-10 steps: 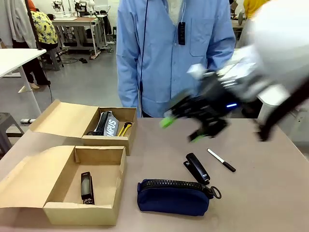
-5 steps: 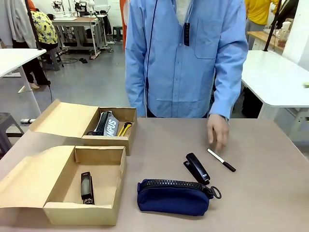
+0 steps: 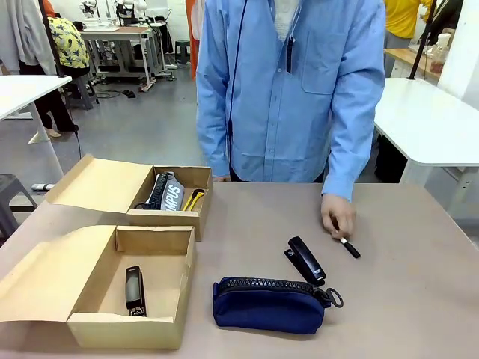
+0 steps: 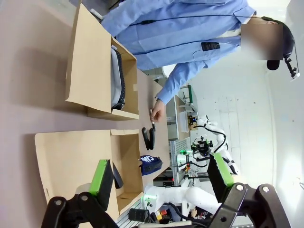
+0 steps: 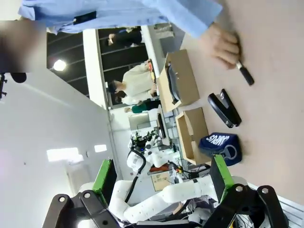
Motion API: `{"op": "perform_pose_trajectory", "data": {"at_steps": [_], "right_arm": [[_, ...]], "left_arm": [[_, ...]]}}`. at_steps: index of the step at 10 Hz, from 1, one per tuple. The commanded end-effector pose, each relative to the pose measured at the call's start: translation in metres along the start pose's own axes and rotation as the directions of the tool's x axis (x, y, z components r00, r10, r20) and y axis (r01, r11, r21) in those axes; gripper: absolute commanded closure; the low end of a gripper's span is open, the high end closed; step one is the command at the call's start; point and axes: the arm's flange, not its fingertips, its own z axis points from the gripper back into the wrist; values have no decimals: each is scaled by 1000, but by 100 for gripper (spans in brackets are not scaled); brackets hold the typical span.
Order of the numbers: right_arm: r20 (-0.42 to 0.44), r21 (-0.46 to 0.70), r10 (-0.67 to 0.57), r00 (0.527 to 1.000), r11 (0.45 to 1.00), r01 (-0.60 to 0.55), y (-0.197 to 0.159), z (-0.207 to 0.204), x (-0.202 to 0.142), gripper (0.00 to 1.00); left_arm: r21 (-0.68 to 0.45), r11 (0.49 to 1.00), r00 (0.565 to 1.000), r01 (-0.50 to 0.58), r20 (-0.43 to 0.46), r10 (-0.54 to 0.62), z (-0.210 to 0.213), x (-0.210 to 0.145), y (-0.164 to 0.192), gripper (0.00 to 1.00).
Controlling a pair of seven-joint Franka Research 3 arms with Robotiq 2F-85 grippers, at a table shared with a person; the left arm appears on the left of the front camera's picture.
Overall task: Place items inside the box.
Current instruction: Pick up a Pencil pouch or Stapler and place it inside the Mailer Box closest to the robot.
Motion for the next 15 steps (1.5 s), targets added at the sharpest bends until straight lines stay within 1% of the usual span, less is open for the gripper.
{"op": "perform_pose_trajectory", "data": {"at_steps": [1,14,15], "right_arm": [[4,10,3,1000,1000,-3,33,-5,-9,0],[4,10,3,1000,1000,-3,33,-5,-9,0],[-1,-8,20,1000,1000,-20,28,-4,-9,0]], "left_arm": [[-17,1000,1000,21,2,-21,0,-1,-2,0],[-17,1000,1000,21,2,-21,0,-1,-2,0],[-17,1000,1000,21,2,-21,0,-1,-2,0]]}}
